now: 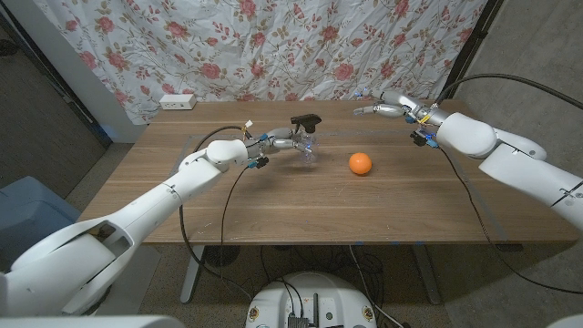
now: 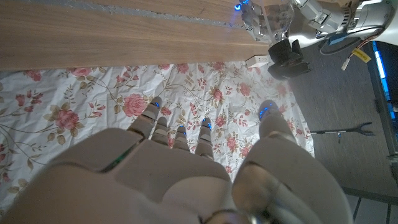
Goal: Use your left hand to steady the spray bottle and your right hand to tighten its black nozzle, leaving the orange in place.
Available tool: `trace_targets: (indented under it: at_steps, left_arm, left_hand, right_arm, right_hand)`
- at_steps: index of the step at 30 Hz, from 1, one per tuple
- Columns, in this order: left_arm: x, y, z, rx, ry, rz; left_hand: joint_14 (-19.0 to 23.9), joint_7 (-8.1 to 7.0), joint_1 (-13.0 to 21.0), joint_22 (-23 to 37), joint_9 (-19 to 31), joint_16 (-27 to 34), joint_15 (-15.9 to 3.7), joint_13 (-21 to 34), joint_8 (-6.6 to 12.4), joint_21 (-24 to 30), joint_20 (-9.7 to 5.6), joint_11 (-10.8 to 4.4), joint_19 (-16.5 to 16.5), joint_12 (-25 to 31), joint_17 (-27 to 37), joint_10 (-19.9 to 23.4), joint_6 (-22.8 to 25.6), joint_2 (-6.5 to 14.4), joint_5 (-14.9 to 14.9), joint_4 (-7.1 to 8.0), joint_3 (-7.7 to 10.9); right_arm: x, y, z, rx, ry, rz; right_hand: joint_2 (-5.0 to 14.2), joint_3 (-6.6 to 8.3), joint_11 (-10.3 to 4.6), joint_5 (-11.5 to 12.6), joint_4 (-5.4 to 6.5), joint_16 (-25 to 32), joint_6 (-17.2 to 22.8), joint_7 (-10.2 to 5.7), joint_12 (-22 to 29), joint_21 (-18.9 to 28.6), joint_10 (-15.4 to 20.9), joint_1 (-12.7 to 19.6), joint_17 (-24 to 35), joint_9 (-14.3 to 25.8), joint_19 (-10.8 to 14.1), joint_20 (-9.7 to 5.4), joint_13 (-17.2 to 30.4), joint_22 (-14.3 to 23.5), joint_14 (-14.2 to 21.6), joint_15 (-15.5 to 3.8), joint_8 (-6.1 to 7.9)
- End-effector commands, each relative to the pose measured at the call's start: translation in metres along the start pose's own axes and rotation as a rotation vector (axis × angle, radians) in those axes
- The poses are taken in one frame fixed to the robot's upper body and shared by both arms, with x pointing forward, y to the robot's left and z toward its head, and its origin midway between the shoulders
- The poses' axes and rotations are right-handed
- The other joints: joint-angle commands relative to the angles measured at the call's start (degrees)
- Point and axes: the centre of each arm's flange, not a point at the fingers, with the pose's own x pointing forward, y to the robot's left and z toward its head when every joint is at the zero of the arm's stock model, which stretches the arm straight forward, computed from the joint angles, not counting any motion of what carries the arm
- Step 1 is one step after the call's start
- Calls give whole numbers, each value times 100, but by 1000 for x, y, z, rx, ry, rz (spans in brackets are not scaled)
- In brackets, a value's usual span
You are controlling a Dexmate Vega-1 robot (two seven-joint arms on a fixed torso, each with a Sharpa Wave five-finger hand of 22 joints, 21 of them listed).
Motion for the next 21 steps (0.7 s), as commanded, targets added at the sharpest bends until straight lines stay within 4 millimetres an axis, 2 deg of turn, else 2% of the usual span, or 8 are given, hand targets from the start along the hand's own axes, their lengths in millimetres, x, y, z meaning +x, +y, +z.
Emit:
trace_targets:
  at_steps: [1, 11, 21]
  left_arm:
    - [-3, -6, 4, 7, 9, 5]
    - [-6, -8, 7, 13, 17, 16]
    - [-4, -11, 8, 18, 21, 20]
  left_hand:
    - [53, 30, 46, 13, 32, 37, -676, 42, 76, -8, -253, -63, 48, 42, 34, 131, 64, 85, 14, -8, -38]
    - [64, 29, 63, 13, 30, 56, -669, 85, 108, -8, -258, -72, 59, 57, 37, 157, 78, 113, 15, -9, -95]
    - [82, 43, 75, 13, 28, 79, -682, 131, 147, -9, -259, -88, 69, 69, 41, 179, 104, 145, 15, -6, -158]
  right_arm:
    - [6, 0, 18, -108, -2, 82]
    - [10, 1, 39, -194, 10, 130]
    - [21, 9, 53, -231, 5, 170]
  right_hand:
    - [-43, 48, 8, 59, 20, 1, 70, 19, 33, -9, -74, 129, -4, 27, -59, 15, 16, 20, -53, 44, 36]
    - [-195, 33, 62, 88, 41, 13, 168, 109, 50, -3, -135, 205, -17, 46, -120, 98, 20, 21, -108, 117, 85]
    - [-317, -30, 108, 72, 109, 43, 235, 159, 76, 15, -139, 135, -19, 69, -130, 149, 22, 23, -107, 170, 107]
